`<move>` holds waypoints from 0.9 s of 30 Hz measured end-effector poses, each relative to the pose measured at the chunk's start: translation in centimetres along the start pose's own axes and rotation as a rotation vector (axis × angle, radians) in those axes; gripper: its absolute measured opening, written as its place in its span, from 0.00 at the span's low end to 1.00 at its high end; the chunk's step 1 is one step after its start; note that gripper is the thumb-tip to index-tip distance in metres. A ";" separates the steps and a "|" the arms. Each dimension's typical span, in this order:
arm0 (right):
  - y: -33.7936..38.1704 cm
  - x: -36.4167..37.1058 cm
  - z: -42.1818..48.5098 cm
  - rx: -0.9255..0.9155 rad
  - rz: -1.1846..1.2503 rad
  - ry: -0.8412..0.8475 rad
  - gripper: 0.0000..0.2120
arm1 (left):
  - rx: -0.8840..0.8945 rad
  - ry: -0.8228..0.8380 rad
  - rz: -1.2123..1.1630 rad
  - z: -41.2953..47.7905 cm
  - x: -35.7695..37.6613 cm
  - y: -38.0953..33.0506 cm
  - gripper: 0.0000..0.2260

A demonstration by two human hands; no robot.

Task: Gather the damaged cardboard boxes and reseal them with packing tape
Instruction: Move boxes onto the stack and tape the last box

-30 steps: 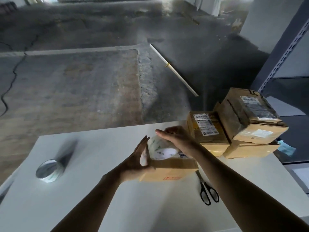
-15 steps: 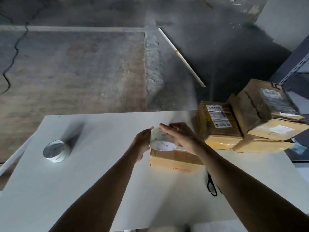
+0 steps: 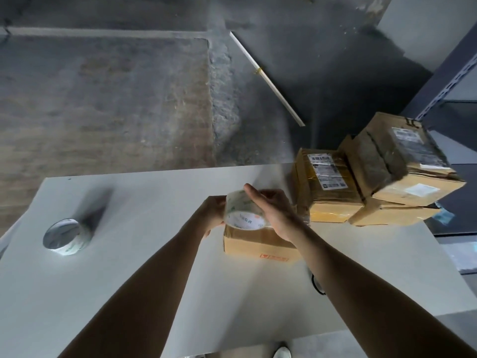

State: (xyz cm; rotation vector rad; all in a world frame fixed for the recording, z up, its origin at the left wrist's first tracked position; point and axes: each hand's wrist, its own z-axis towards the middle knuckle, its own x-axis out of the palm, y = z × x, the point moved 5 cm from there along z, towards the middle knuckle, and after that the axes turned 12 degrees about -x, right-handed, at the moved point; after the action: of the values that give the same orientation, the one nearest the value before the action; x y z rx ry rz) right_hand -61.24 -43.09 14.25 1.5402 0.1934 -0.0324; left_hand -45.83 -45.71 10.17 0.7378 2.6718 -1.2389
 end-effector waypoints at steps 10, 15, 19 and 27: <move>3.4 -2.6 1.6 -0.134 -0.406 0.065 0.30 | 0.131 -0.024 -0.043 -0.6 0.7 -0.3 0.08; 4.3 -8.8 0.6 -0.144 -0.574 0.152 0.16 | 0.179 -0.046 -0.016 -0.4 0.7 -0.4 0.13; 4.3 -14.0 -1.2 -0.075 -0.690 0.125 0.16 | 0.169 -0.058 0.023 0.0 0.8 -0.3 0.14; -0.7 -16.7 -3.6 -0.087 -0.747 0.117 0.32 | 0.159 -0.074 0.019 0.5 1.0 0.0 0.14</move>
State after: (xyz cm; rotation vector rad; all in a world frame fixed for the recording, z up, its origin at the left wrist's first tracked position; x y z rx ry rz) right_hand -78.16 -41.18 15.90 1.3098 0.8435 -0.5167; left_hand -46.79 -45.67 9.56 0.7202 2.5248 -1.4565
